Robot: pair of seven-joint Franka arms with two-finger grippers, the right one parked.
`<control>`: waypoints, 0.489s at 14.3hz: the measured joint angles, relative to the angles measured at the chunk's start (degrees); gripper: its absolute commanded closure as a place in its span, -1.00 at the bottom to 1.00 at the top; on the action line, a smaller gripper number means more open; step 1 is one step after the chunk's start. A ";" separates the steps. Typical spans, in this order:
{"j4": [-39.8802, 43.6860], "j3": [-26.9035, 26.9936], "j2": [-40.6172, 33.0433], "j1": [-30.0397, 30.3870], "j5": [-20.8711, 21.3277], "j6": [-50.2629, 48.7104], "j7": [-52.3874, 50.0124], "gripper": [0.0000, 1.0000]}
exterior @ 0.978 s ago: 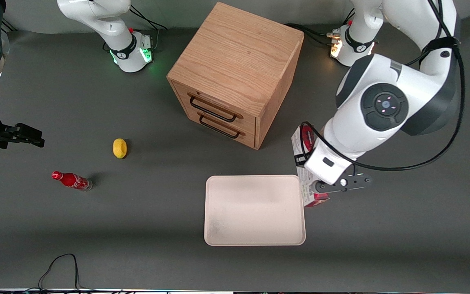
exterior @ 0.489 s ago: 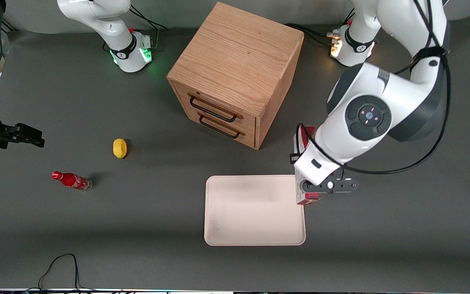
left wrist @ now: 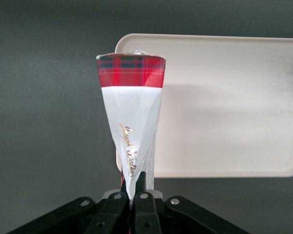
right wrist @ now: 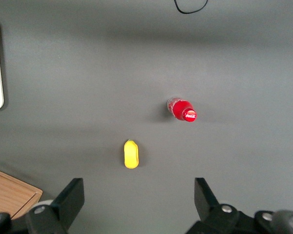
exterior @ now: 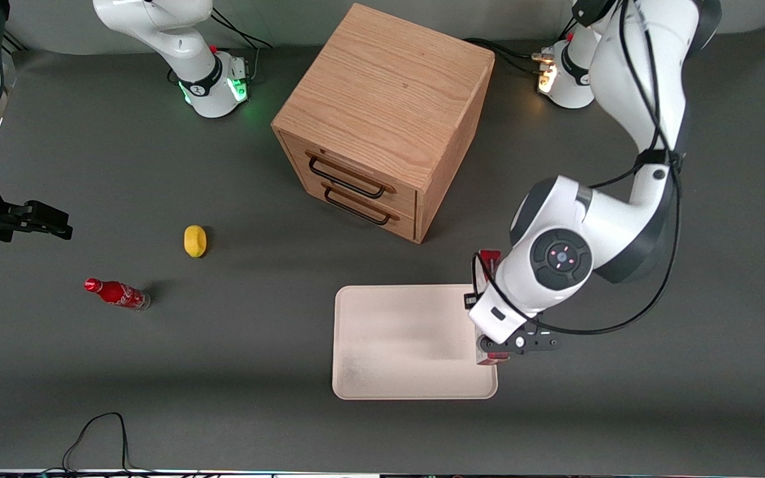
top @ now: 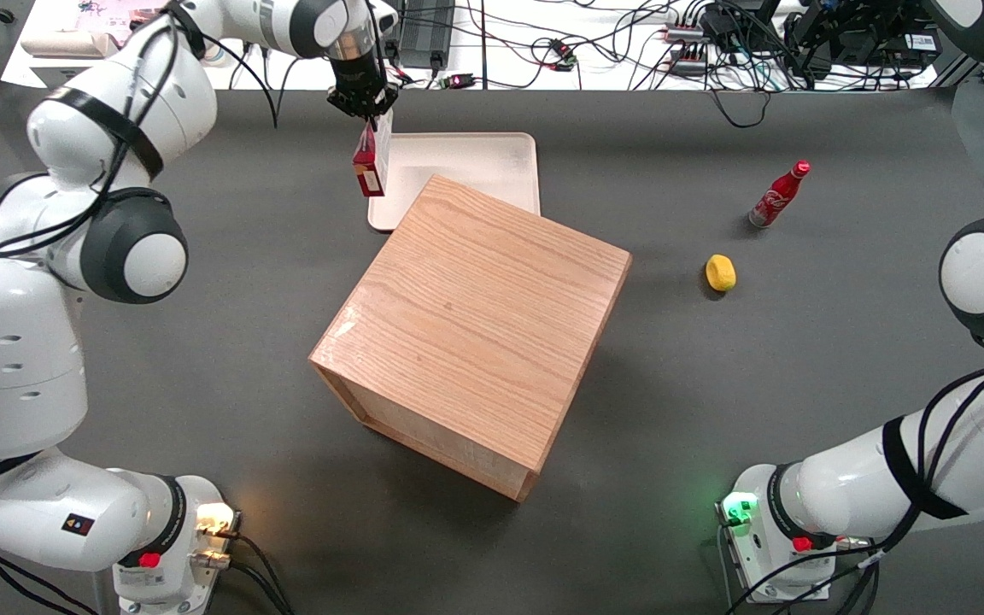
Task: Place red cookie box on tray
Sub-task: 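Lower the cookie box onto the tray's edge with the left gripper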
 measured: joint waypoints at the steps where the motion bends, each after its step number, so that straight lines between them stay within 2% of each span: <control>1: 0.00 0.22 1.01 0.00 0.06 0.83 0.08 1.00; 7: 0.00 0.69 6.69 -0.02 0.96 7.29 0.21 1.00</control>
